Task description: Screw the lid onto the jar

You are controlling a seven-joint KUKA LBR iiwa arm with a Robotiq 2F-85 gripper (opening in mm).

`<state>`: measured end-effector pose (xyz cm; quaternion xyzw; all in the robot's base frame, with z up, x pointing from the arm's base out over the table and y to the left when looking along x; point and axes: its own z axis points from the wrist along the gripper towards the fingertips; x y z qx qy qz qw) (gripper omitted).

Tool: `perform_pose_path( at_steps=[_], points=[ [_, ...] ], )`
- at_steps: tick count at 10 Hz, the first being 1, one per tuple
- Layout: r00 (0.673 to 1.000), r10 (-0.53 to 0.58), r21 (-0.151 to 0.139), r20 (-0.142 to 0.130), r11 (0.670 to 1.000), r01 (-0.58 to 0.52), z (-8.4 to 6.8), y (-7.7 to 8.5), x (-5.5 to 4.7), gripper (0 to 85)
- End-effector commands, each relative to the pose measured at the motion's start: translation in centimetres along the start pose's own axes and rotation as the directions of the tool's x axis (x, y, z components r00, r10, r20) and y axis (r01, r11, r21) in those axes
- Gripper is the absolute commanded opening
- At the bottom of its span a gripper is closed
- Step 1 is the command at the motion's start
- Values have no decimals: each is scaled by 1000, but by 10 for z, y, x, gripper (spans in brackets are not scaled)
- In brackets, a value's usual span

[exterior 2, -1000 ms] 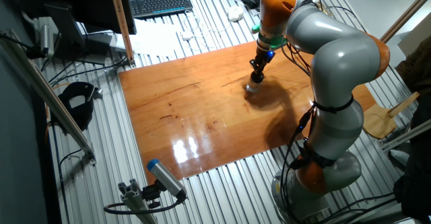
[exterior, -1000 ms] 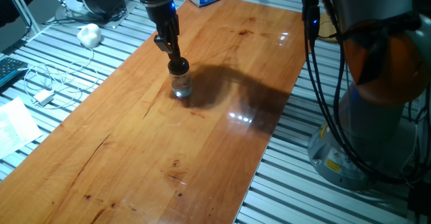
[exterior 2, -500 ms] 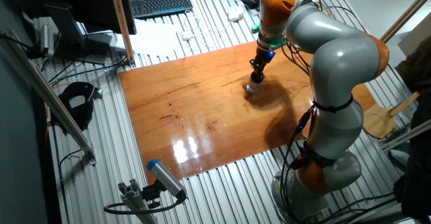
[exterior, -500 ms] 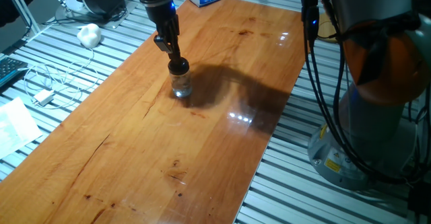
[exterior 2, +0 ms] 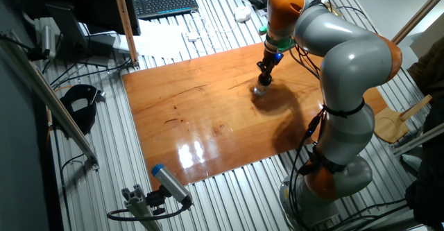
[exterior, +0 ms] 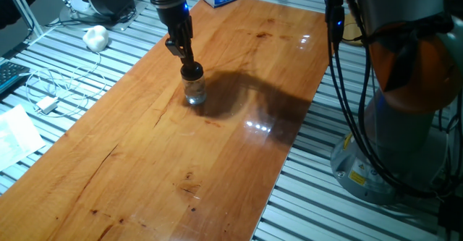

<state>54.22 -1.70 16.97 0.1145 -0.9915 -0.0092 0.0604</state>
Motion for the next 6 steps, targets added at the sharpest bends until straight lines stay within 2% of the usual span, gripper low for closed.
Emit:
perform_pose_path(
  at_steps=[1, 5, 6],
  points=[
    [1000, 2, 0, 0, 1000, -2, 0, 0, 0, 170],
    [1000, 13, 3, 5, 1000, -13, 0, 0, 0, 170],
    [1000, 14, 3, 7, 1000, -15, 0, 0, 0, 340]
  ],
)
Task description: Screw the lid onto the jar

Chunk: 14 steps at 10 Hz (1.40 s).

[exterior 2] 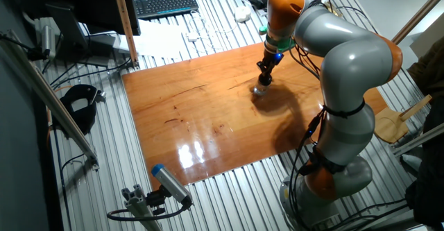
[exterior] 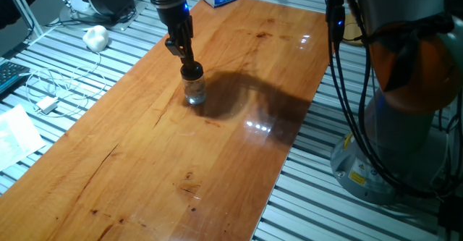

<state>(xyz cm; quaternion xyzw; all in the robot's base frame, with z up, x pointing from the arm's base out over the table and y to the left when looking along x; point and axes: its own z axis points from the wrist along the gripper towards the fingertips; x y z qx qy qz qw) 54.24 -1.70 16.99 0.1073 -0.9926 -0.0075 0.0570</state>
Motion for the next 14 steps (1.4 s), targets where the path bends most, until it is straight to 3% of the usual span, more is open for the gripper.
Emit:
perform_pose_path(
  at_steps=[1, 13, 14],
  points=[
    [1000, 0, 0, 0, 1000, 0, 0, 0, 0, 340],
    [1000, 23, 1, 5, 1000, -23, 0, 1, -1, 340],
    [1000, 28, 2, 5, 1000, -28, 0, 1, -1, 510]
  ],
)
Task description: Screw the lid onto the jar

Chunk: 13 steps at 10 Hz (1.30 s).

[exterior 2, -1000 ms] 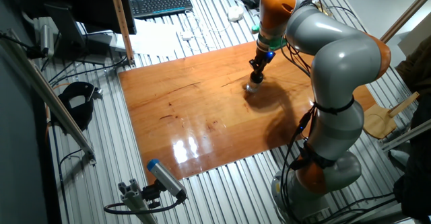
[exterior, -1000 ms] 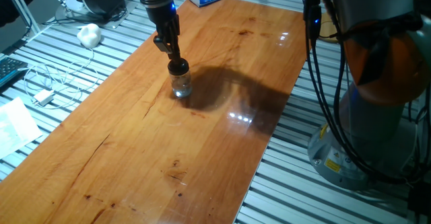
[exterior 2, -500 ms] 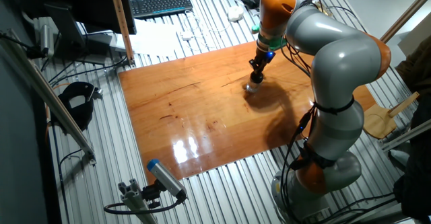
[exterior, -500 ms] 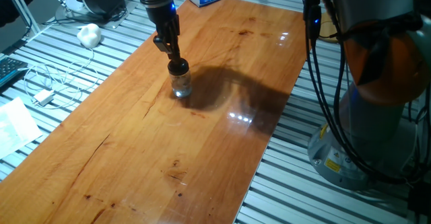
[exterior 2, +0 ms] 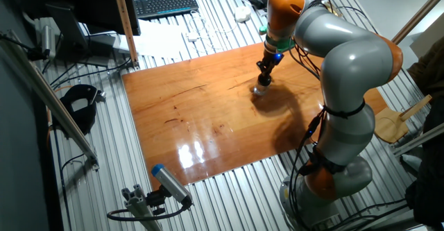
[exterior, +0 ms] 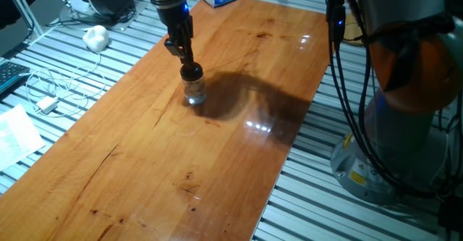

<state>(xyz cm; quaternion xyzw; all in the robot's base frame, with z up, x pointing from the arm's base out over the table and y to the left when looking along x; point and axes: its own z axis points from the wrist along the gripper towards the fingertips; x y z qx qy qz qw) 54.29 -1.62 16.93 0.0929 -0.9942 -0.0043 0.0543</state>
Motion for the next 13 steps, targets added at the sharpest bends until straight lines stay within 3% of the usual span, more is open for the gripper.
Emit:
perform_pose_path(
  at_steps=[1, 2, 5, 7, 10, 13],
  points=[
    [1000, 10, 4, -8, 1000, -10, 0, 0, 0, 510],
    [1000, 22, 11, -18, 1000, -22, 0, 0, 0, 510],
    [1000, 25, 10, -17, 1000, -25, -4, 1, 2, 510],
    [1000, 6, 26, -1, 1000, -6, -7, 3, 0, 510],
    [997, -49, 43, 53, 998, 47, -9, 6, -3, 510],
    [996, -71, 37, 50, 997, 69, -11, 10, -6, 510]
  ],
)
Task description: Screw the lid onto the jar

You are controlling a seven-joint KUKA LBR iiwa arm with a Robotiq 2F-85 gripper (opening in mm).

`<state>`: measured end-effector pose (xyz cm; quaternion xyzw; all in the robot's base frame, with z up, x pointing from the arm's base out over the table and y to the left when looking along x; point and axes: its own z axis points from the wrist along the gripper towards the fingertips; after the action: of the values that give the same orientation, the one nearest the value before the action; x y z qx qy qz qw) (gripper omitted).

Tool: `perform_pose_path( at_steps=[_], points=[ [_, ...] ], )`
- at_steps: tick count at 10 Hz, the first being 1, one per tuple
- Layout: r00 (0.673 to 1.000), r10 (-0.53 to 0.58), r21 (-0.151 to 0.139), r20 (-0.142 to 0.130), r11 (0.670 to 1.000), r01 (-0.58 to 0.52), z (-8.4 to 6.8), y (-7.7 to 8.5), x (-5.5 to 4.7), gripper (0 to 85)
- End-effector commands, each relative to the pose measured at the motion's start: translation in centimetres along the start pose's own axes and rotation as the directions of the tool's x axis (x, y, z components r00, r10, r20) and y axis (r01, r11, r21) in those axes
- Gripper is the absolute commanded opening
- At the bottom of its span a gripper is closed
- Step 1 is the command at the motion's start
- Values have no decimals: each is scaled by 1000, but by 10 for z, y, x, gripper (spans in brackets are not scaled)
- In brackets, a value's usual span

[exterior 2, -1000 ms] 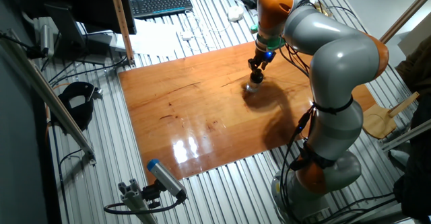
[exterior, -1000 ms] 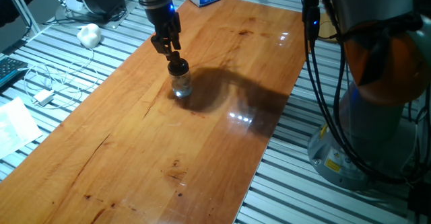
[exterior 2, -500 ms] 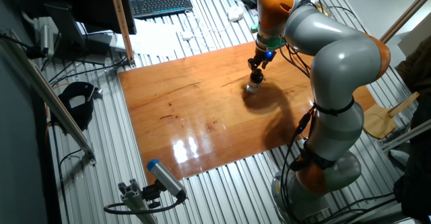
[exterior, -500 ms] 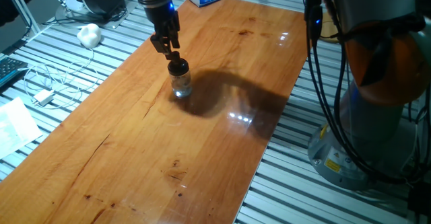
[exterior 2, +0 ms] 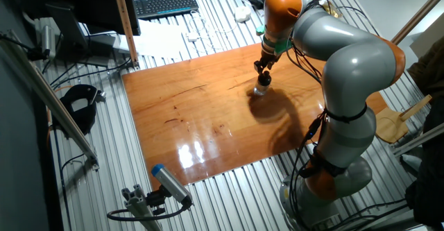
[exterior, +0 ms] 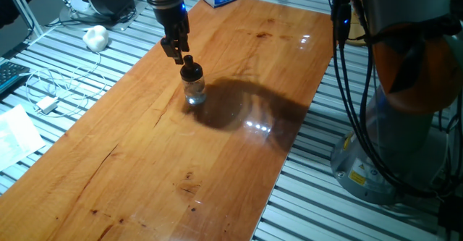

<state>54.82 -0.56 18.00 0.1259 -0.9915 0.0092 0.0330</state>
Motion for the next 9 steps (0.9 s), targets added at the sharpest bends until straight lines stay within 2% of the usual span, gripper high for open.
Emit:
perform_pose_path(
  at_steps=[1, 2, 3, 4, 6, 7, 9],
  points=[
    [1000, 5, 3, -19, 1000, -5, 0, 0, 0, 680],
    [1000, 9, -3, -11, 1000, -9, -2, -1, 1, 680],
    [1000, 3, 0, 18, 1000, -3, -1, -2, 1, 680],
    [999, -11, -3, 30, 1000, 11, -1, -2, 0, 680],
    [999, -42, -3, 16, 999, 42, 1, -2, 0, 680],
    [998, -60, 22, 3, 998, 60, 2, -2, -1, 680],
    [998, -60, 17, -2, 998, 60, 5, -2, -1, 680]
  ],
)
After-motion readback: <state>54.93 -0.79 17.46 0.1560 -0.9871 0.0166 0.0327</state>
